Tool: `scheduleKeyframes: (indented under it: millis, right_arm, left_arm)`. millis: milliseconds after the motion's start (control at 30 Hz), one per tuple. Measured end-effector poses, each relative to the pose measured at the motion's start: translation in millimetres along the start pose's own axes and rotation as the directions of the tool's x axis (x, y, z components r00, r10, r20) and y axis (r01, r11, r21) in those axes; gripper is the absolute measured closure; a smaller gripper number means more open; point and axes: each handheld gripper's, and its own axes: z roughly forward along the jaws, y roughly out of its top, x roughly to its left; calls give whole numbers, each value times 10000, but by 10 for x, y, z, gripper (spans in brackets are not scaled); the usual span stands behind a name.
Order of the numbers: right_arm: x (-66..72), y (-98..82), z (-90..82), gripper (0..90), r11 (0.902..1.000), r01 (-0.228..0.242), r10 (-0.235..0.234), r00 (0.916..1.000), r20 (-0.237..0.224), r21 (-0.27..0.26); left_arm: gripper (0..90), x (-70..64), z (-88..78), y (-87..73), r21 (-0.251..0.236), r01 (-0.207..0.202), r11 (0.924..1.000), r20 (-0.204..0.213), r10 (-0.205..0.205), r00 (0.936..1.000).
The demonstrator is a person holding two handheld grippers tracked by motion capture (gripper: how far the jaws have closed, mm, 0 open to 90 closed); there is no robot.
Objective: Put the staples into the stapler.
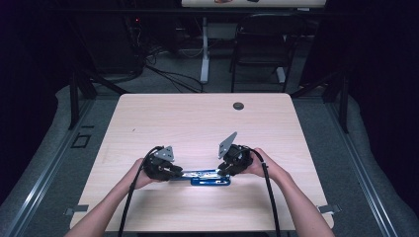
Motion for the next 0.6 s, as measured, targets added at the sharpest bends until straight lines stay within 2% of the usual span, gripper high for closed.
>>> scheduleKeyframes:
  millis: [67, 133, 167, 200, 233, 300, 333, 367, 500, 600]
  right_arm:
    - [-26, -1, -67, 729, 9996, -188, 187, 9998, -40, -192]
    - [-54, -5, -142, 736, 9970, -600, 610, 9980, 181, -496]
    - [-54, -5, -142, 736, 9970, -600, 610, 9980, 181, -496]
    - [-84, -8, -232, 767, 9928, -947, 976, 9945, 369, -736]
    - [-91, -11, -252, 781, 9898, -1118, 1150, 9929, 318, -883]
    - [-85, -5, -254, 783, 9889, -1221, 1256, 9914, 369, -849]
    - [-62, 23, -215, 783, 9898, -1348, 1368, 9897, 432, -462]
    - [-50, 37, -193, 779, 9902, -1354, 1371, 9891, 530, -340]
    - [-10, 90, -145, 714, 9918, -1273, 1275, 9917, 173, -74]
    - [17, 98, -111, 686, 9919, -1182, 1174, 9929, 191, 457]
  left_arm:
    - [749, 1, 0, -1, -2, 3, 10000, 4, -3, 10000]
    - [749, 0, 0, -1, -5, 1, 10000, -1, -1, 10000]
    - [749, 0, 0, -1, -5, 1, 10000, -1, -1, 10000]
    - [749, 0, 0, -1, -8, 2, 10000, -1, -2, 10000]
    - [749, 0, 0, -1, -9, 3, 10000, -1, -3, 10000]
    - [748, -1, -1, -1, 2, 8, 10000, -21, -8, 10000]
    - [749, -2, -1, 0, 15, 4, 10000, -41, -4, 10000]
    - [749, -3, -1, 1, 20, 2, 10000, -47, -2, 10000]
    - [749, -3, -1, 1, 20, -1, 10000, -49, 1, 10000]
    - [749, -3, -1, 1, 24, -5, 10000, -43, 5, 10000]
